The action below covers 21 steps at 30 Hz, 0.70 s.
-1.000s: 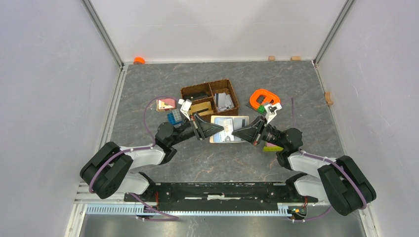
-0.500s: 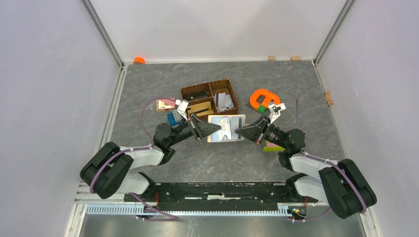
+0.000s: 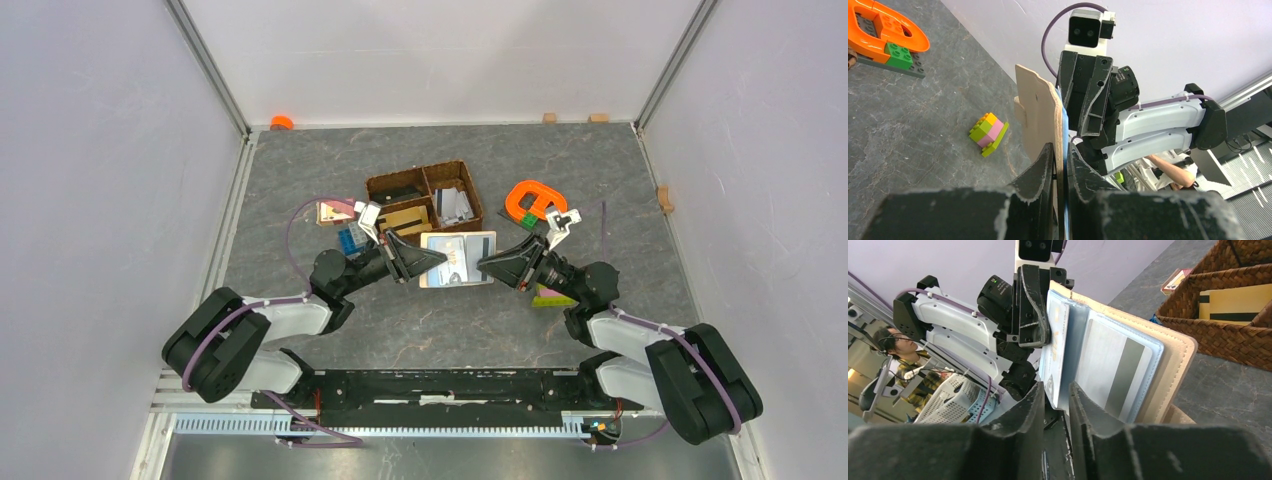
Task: Take the credit cards out of the card holder
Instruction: Remove the credit card from the card holder.
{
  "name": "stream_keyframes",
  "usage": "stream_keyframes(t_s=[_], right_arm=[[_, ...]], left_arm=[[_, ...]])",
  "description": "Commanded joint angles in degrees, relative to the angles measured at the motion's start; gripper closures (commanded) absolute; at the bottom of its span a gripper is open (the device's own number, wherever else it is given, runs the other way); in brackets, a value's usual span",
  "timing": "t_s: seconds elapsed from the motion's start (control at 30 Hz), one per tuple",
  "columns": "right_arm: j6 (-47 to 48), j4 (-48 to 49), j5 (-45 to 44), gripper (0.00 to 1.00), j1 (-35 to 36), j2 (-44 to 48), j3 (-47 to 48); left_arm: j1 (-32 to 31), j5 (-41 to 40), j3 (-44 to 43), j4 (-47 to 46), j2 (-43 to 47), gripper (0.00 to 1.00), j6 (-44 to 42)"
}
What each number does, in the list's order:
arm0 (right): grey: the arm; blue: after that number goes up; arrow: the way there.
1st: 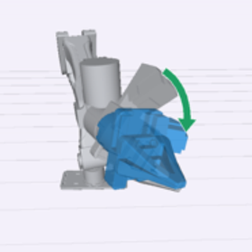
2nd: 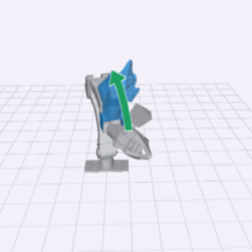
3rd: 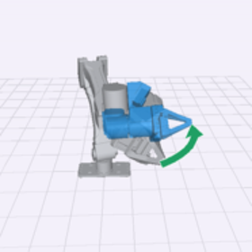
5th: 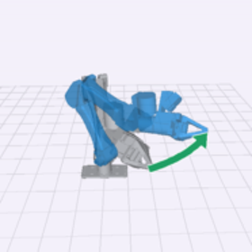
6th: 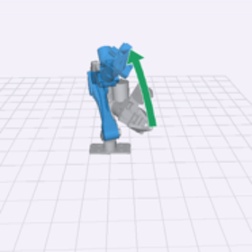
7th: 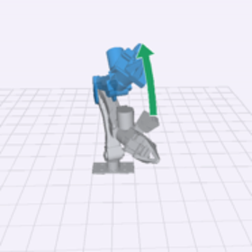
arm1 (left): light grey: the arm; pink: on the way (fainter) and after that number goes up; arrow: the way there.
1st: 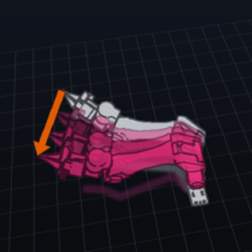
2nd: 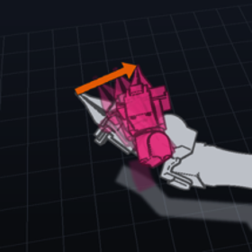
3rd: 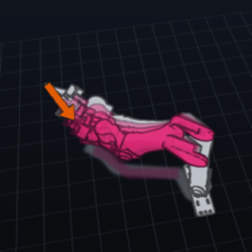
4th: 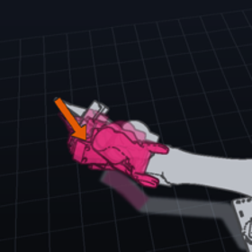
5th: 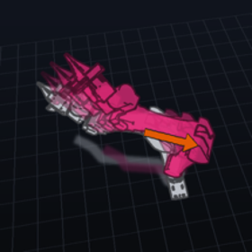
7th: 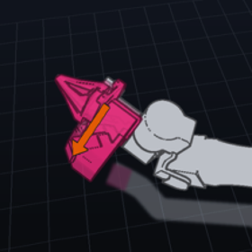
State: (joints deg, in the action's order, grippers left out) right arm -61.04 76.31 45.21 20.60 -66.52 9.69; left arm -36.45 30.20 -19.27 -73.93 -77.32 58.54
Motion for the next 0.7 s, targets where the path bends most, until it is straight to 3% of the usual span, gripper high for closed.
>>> stream_keyframes(t_s=[0.0,0.6,0.67], right_arm=[[0.2,3.0,1.0,0.68,1.0,-0.2,0.8],[3.5,-0.8,1.5,0.63,5.8,-1.5,3.5],[3.2,-0.1,1.8,0.70,5.9,-1.6,3.6]], left_arm=[[-0.3,1.5,-1.3,-6.0,-0.9,0.98,2.1],[-1.4,2.8,-2.8,-5.9,-2.2,0.98,2.0],[-1.4,2.7,-2.7,-5.8,-2.3,0.98,2.0]])
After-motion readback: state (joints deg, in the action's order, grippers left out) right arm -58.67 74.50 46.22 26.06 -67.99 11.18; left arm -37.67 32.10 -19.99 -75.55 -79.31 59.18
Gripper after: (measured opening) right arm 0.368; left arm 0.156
